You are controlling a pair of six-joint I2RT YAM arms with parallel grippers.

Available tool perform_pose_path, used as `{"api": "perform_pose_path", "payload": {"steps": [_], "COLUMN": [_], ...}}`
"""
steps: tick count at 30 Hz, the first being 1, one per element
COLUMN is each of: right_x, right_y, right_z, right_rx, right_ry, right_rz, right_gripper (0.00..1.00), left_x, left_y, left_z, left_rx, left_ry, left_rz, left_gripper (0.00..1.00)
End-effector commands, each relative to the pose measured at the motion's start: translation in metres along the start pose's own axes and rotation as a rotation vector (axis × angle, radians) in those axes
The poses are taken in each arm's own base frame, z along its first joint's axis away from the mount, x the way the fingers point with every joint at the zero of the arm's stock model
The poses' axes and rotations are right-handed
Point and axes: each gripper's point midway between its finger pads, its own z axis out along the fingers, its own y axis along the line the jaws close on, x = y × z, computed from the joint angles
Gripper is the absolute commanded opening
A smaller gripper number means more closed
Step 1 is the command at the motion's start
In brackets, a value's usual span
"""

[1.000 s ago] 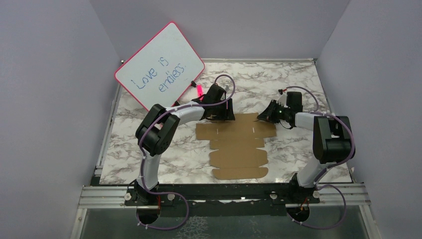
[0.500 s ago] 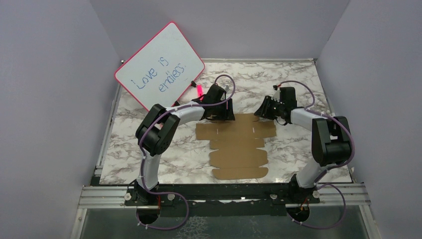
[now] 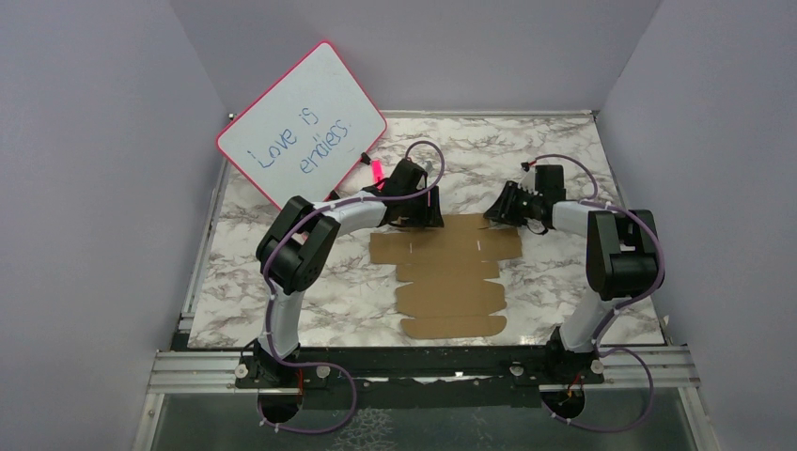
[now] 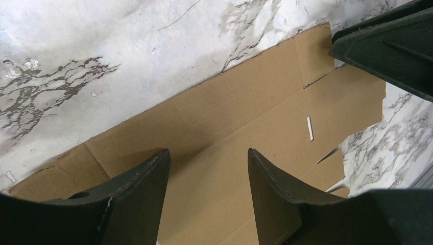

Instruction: Fold the paper box

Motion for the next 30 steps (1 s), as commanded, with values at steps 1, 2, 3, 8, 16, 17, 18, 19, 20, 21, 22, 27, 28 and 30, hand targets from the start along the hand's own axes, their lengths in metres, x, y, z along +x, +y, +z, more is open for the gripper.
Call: {"api": "perform_pose_path", "payload": {"steps": [1, 2, 3, 8, 16, 17, 18, 19, 20, 21, 22, 27, 28, 30], "right_x": [0.012, 0.012, 0.014, 0.008, -0.004, -0.003, -0.004, -0.004, -0.004, -0.004, -0.004, -0.003, -0.003, -0.004], "right_y": [0.008, 0.01, 0.01, 0.019, 0.027, 0.028, 0.03, 0.031, 0.032, 0.035, 0.037, 0.045, 0.045, 0.046], "right_z": [0.008, 0.009, 0.009, 0.003, -0.009, -0.01, -0.01, -0.009, -0.009, -0.009, -0.008, -0.006, -0.006, -0.006], "right_rx": [-0.082, -0.096, -0.105, -0.127, -0.097, -0.091, -0.087, -0.08, -0.073, -0.069, -0.061, 0.012, 0.035, 0.075], "right_ry": [0.06, 0.066, 0.073, 0.066, 0.05, 0.054, 0.055, 0.055, 0.058, 0.06, 0.061, 0.067, 0.067, 0.06], "right_rz": [-0.004, -0.004, -0.005, -0.026, -0.082, -0.087, -0.094, -0.103, -0.109, -0.117, -0.125, -0.166, -0.173, -0.189], "right_gripper": [0.39, 0.39, 0.38, 0.34, 0.24, 0.24, 0.24, 0.24, 0.24, 0.24, 0.24, 0.24, 0.24, 0.24], "left_x": [0.012, 0.012, 0.012, 0.012, 0.016, 0.016, 0.017, 0.016, 0.016, 0.017, 0.015, 0.016, 0.017, 0.018], "left_y": [0.011, 0.011, 0.011, 0.01, 0.012, 0.012, 0.012, 0.012, 0.013, 0.012, 0.012, 0.012, 0.012, 0.012], "left_z": [0.009, 0.009, 0.01, 0.01, 0.012, 0.012, 0.012, 0.012, 0.012, 0.012, 0.012, 0.013, 0.013, 0.012], "left_rx": [-0.033, -0.032, -0.033, -0.027, -0.029, -0.028, -0.028, -0.028, -0.028, -0.028, -0.027, -0.027, -0.027, -0.027], "left_ry": [0.023, 0.024, 0.025, 0.023, 0.031, 0.031, 0.032, 0.031, 0.03, 0.03, 0.027, 0.028, 0.03, 0.031], "left_rz": [0.012, 0.012, 0.01, 0.007, 0.003, 0.004, 0.004, 0.004, 0.003, 0.004, 0.004, 0.002, 0.003, 0.003], "left_gripper": [0.59, 0.59, 0.59, 0.59, 0.59, 0.59, 0.59, 0.59, 0.59, 0.59, 0.59, 0.59, 0.59, 0.59]}}
